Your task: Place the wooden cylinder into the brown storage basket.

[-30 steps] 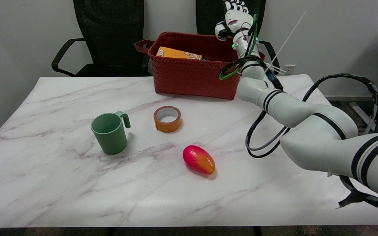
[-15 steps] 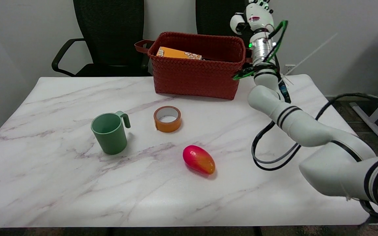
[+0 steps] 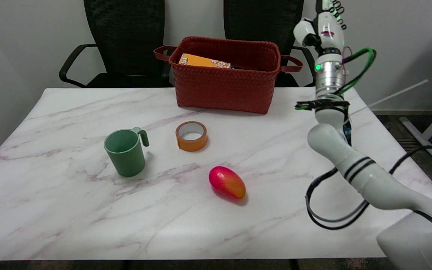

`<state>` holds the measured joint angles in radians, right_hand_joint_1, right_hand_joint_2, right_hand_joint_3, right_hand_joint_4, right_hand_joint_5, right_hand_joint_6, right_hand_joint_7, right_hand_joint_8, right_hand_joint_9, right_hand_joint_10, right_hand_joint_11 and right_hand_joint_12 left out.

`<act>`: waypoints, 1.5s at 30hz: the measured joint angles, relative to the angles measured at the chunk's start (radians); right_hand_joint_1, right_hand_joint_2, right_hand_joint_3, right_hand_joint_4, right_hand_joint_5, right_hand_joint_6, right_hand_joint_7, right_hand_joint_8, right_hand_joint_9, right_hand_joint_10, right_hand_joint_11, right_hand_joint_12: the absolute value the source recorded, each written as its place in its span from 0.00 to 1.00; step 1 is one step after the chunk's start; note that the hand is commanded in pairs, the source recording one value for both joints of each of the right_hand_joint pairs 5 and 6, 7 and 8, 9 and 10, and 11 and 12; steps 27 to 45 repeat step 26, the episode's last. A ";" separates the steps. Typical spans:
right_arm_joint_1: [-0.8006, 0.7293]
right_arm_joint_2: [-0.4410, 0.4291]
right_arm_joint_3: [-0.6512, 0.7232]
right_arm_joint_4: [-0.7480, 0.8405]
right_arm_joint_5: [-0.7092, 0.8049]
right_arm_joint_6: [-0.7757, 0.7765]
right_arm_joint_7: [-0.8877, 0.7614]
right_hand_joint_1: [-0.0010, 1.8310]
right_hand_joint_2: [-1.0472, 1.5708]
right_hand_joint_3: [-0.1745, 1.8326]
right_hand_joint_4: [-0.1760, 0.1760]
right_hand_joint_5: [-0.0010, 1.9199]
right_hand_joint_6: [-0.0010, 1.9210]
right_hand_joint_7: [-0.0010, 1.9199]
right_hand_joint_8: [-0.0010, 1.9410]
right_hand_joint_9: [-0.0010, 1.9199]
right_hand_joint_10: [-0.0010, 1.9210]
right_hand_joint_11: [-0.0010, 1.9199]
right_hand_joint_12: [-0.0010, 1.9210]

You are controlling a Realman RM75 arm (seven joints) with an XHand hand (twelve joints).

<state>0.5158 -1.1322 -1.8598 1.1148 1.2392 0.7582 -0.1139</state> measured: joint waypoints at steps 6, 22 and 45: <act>-0.140 0.023 0.050 0.154 0.034 0.038 0.001 0.00 0.99 0.65 0.50 0.00 0.00 0.00 0.00 0.00 0.00 0.00 0.00; -0.385 0.052 0.114 0.363 0.054 0.108 0.194 0.23 0.72 0.49 0.50 0.00 0.00 0.00 0.00 0.00 0.00 0.00 0.00; -0.426 0.057 0.119 0.387 0.044 0.122 0.265 0.41 0.60 0.08 0.50 0.00 0.00 0.00 0.00 0.00 0.00 0.01 0.01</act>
